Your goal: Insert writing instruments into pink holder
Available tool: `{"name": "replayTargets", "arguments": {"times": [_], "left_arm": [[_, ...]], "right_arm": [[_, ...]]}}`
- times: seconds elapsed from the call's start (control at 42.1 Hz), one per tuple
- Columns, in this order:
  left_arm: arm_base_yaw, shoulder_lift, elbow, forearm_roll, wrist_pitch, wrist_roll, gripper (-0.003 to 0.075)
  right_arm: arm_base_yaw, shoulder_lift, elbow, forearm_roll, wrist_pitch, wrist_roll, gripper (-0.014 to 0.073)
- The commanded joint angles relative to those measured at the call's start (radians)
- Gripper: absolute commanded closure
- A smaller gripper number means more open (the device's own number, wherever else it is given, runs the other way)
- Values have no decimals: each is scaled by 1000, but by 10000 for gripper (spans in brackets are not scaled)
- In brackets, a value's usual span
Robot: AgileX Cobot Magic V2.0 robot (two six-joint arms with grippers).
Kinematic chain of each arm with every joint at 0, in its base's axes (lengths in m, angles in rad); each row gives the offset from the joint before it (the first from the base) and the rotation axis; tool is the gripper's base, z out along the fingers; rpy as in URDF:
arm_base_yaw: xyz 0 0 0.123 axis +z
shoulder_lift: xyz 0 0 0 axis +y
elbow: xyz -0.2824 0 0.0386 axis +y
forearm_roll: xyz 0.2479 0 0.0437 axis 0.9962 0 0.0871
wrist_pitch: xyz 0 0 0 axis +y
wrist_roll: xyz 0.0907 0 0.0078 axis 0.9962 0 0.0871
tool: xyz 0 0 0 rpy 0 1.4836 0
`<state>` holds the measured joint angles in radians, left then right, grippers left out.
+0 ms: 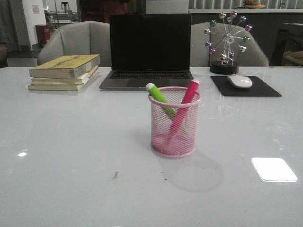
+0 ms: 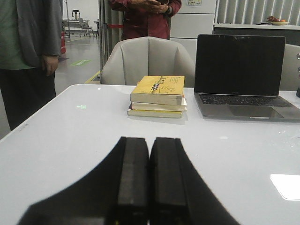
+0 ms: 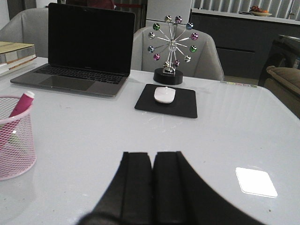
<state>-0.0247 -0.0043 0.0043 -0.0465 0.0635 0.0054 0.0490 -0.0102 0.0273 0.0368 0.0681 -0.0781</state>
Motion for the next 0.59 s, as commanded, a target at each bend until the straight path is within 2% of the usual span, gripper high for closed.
{"name": "replayTargets", "arguments": {"times": [0.0, 0.19, 0.569], "left_arm": [[1, -20, 6, -3, -86, -5, 629], [1, -20, 6, -3, -86, -5, 629], [1, -20, 6, -3, -86, -5, 629]], "right_arm": [[-5, -20, -4, 1, -101, -9, 524], [-5, -21, -4, -4, -100, 96, 524], [-29, -21, -4, -15, -99, 100, 524]]}}
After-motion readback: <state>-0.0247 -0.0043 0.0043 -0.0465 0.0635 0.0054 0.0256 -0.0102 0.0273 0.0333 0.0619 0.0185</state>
